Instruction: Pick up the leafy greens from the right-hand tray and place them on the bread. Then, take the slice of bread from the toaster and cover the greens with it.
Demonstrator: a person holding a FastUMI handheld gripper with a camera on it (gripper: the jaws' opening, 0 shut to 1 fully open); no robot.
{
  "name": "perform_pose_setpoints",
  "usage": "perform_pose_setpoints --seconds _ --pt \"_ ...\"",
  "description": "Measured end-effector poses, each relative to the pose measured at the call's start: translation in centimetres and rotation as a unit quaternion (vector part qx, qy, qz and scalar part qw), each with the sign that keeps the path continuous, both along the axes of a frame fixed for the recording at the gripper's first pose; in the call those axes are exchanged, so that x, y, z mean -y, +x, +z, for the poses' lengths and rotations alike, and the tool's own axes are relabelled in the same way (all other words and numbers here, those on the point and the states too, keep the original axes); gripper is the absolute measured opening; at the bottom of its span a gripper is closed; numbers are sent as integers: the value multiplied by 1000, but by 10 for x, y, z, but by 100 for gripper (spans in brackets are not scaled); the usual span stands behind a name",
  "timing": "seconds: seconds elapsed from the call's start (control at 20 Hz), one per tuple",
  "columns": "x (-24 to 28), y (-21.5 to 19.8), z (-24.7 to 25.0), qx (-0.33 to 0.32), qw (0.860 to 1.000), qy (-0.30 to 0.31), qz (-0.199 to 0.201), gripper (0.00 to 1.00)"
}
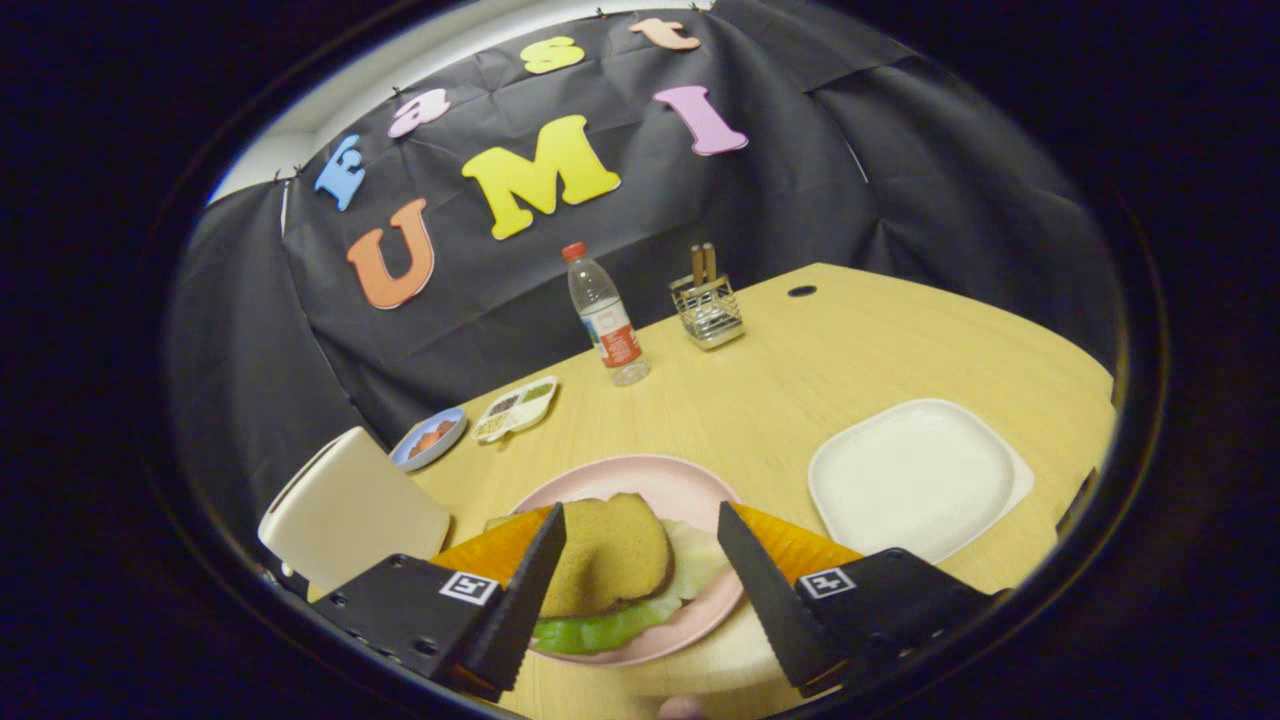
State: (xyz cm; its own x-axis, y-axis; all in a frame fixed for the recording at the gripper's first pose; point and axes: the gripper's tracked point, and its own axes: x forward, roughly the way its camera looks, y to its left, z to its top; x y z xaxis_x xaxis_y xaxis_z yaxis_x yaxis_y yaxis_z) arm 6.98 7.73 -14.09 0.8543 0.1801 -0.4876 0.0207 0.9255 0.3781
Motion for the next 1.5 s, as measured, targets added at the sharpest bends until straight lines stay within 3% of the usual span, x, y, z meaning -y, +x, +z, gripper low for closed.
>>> perform_pose_setpoints --seconds 0.05,0.5,0.75,0.95,1.25,1.5 --pt "8 3 8 13 1000 -3 -5 95" --pt "50 -14 107 107 994 16 -8 94" --pt "81 -44 173 198 980 -11 -27 94" --pt "90 -71 207 248 969 -16 -18 94" --pt "92 -71 232 263 965 -9 3 94" --pt "102 -64 238 253 967 26 -18 94"
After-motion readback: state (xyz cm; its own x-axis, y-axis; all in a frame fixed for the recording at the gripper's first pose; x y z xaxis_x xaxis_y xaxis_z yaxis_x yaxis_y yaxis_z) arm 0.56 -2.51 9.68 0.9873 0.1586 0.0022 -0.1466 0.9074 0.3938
